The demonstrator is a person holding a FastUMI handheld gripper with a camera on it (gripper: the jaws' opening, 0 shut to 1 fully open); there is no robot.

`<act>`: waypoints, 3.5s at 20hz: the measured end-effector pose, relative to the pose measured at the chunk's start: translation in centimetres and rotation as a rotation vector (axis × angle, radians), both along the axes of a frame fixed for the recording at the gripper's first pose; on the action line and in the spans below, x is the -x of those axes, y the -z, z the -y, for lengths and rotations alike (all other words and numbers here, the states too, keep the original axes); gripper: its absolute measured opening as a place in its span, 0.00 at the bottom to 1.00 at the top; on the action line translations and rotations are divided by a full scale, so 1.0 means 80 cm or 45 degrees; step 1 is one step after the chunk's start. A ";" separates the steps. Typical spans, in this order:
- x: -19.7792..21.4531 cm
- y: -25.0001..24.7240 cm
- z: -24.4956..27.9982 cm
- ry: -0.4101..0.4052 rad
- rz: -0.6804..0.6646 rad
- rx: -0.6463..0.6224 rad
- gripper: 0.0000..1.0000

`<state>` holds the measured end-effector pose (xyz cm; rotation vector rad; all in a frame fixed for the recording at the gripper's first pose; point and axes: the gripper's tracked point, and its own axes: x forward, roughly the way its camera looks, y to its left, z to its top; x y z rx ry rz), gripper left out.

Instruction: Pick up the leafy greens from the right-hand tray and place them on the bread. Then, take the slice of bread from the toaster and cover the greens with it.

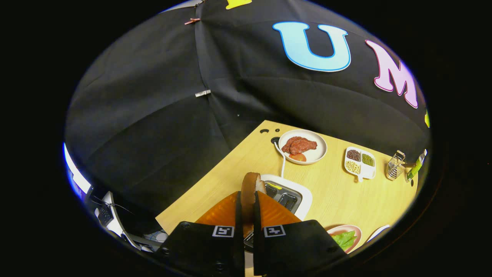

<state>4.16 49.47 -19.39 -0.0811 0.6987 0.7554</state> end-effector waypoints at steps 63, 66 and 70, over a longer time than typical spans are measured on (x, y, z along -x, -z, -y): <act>-0.023 0.088 0.485 0.719 -0.005 0.019 0.99; -0.033 0.025 0.511 0.759 0.136 0.003 0.99; -0.044 -0.075 0.555 0.832 0.375 0.022 0.99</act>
